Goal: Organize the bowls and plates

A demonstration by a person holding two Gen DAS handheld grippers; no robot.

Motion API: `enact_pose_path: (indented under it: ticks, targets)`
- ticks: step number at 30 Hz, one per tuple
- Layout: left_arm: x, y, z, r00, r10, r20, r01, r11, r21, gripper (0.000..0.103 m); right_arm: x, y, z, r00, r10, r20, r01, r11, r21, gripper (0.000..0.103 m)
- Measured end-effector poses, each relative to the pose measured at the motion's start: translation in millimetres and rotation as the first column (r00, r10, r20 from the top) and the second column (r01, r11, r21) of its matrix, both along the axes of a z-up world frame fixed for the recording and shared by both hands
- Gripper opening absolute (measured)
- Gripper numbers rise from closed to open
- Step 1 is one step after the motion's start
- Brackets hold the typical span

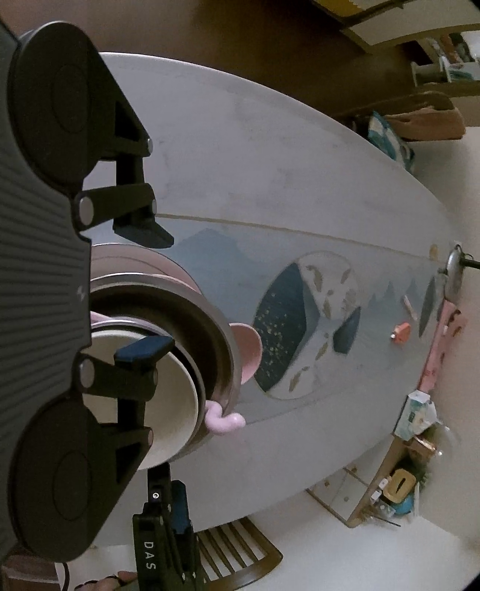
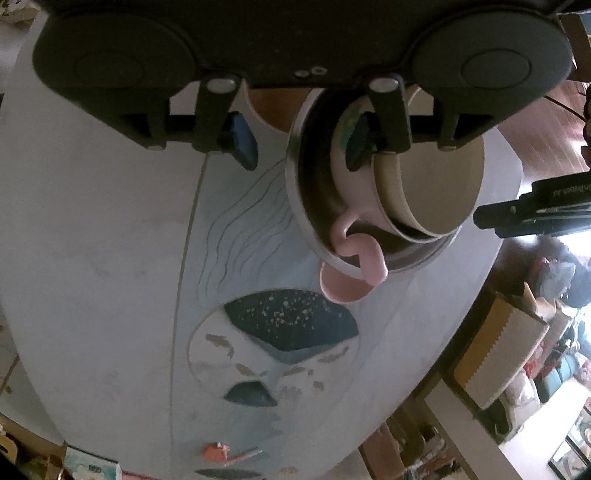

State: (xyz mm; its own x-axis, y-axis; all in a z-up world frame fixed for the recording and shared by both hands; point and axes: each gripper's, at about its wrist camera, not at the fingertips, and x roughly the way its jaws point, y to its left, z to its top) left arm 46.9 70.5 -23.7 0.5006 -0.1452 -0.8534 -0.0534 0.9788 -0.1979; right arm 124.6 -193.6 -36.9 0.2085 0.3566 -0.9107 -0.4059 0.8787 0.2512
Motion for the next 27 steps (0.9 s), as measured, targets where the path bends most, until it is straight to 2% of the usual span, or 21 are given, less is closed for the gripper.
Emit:
enact_pose_path:
  ticks: [4,11,15,18,21,27]
  targets:
    - [-6.1,-3.6,6.7,0.999,-0.007,0.041,0.007,1.000,0.021,0.055,-6.7,-2.9,7.5,0.999,-0.007,0.046,0.006,1.000,0.022,0.061]
    - [-21.0,-9.8,16.4,0.994,-0.010,0.106,0.006,0.999,0.034,0.056,-25.2,5.4,20.4,0.981,0.036,0.189,-0.040,0.999,0.018,0.073]
    - [-32.8,-16.2,22.6,0.987,-0.004,0.159,0.000,1.000,0.030,0.064,-34.2,6.6,25.2,0.967,0.040,0.251,-0.050,0.998,0.030,0.079]
    - [-41.8,-22.1,27.1,0.979,0.022,0.200,-0.028,0.999,0.029,0.066,-42.7,4.9,30.6,0.954,0.035,0.299,-0.050,0.998,0.041,0.085]
    - [-49.3,-29.3,30.5,0.973,0.053,0.226,-0.063,0.997,0.039,0.077,-51.0,0.4,35.0,0.939,0.020,0.343,-0.044,0.997,0.062,0.091]
    - [-70.9,-50.2,37.8,0.950,0.104,0.296,-0.130,0.989,0.070,0.079,-66.8,-13.1,43.6,0.903,0.020,0.430,-0.057,0.996,0.073,0.097]
